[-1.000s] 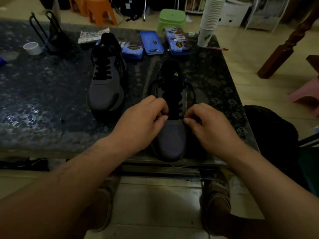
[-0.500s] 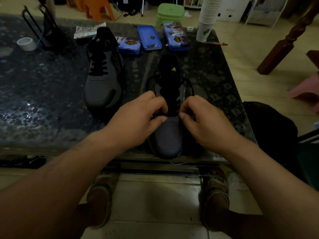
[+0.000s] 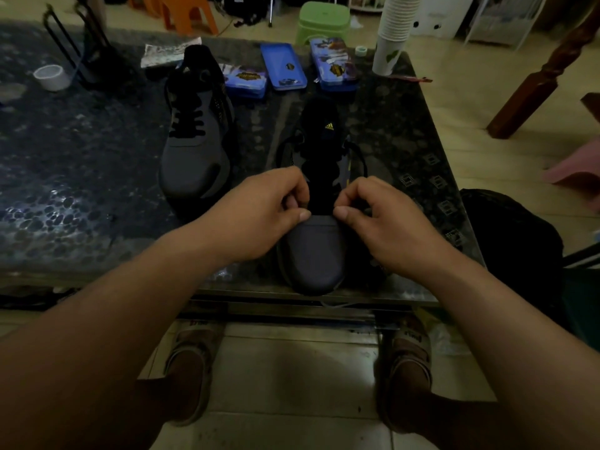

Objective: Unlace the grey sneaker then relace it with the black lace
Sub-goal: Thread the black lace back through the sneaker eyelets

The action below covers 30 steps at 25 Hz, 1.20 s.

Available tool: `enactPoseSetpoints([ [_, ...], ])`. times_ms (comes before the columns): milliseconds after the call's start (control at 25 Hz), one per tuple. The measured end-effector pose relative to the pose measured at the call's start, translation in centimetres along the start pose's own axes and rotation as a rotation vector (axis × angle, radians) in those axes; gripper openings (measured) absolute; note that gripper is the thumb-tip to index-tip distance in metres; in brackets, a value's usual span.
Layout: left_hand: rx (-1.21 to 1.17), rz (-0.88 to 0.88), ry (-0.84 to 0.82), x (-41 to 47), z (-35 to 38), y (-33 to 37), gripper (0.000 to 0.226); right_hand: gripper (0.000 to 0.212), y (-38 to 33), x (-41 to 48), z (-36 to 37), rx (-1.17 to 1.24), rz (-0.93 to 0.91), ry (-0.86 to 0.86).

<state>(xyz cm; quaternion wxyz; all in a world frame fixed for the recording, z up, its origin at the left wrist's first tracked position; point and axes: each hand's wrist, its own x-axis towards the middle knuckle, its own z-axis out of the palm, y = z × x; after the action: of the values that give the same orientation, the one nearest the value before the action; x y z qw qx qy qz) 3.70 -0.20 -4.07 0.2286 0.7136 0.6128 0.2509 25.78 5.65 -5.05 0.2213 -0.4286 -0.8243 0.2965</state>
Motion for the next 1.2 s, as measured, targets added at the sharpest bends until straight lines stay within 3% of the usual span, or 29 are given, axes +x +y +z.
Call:
enactPoseSetpoints([
  [360,0.2,0.084,0.13,-1.1,0.8,-0.1,0.002,0.006,-0.1,0.0,0.2,0.009,0.041,0.01],
  [520,0.327,0.028,0.21,-1.9,1.6,0.8,0.011,0.007,-0.1,0.2,0.3,0.007,0.048,0.001],
  [680,0.229,0.028,0.241,-1.3,1.6,1.1,0.005,0.009,-0.2,0.2,0.1,0.009,0.042,-0.008],
  [800,-0.09,-0.074,0.093,-0.6,0.7,0.7,0.011,0.009,-0.2,0.1,-0.2,0.003,0.046,-0.046],
  [920,-0.222,-0.091,-0.106,-0.3,-0.4,0.5,0.015,0.012,-0.2,0.2,0.0,0.027,0.059,-0.035],
  [1080,-0.134,-0.029,-0.235,-0.2,-1.1,-0.3,0.013,0.011,-0.4,0.4,-0.1,0.042,0.07,-0.064],
  [1200,-0.029,-0.002,-0.189,0.1,-1.4,-1.0,0.013,0.01,-0.8,0.3,-0.6,0.054,0.076,-0.139],
])
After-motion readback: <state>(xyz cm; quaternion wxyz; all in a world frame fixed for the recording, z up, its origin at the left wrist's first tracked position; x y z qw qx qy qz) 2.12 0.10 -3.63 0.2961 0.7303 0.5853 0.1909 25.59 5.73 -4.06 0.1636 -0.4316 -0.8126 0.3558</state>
